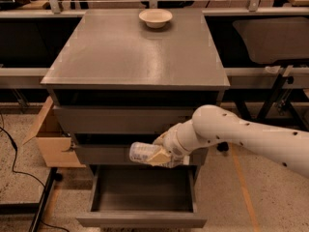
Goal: Place blue plastic bottle into bottom drawer
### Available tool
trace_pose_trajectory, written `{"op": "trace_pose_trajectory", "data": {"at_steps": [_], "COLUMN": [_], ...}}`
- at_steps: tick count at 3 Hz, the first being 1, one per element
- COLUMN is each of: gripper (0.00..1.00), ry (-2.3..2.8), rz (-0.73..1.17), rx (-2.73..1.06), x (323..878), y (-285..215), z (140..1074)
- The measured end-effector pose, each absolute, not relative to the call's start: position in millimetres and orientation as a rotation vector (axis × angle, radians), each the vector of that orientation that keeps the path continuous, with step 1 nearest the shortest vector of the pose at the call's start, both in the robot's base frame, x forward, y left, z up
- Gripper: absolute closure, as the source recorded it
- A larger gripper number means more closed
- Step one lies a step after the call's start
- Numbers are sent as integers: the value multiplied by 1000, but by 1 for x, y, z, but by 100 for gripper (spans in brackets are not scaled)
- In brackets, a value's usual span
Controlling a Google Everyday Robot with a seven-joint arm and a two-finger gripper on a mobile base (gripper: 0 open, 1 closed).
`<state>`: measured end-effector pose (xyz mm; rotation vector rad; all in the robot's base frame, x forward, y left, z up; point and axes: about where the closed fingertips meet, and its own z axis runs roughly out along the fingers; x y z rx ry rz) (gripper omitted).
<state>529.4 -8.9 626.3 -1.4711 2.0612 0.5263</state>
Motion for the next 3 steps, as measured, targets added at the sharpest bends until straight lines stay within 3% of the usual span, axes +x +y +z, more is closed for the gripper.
{"op": "trace_pose_trajectory", "data": {"at_steps": [1,3], "gripper": [100,100], "ry": [2109,2128], "rz": [622,663], "rx": [-1434,-1427], "x": [534,529], "y": [-3,-1], "z": [561,542]}}
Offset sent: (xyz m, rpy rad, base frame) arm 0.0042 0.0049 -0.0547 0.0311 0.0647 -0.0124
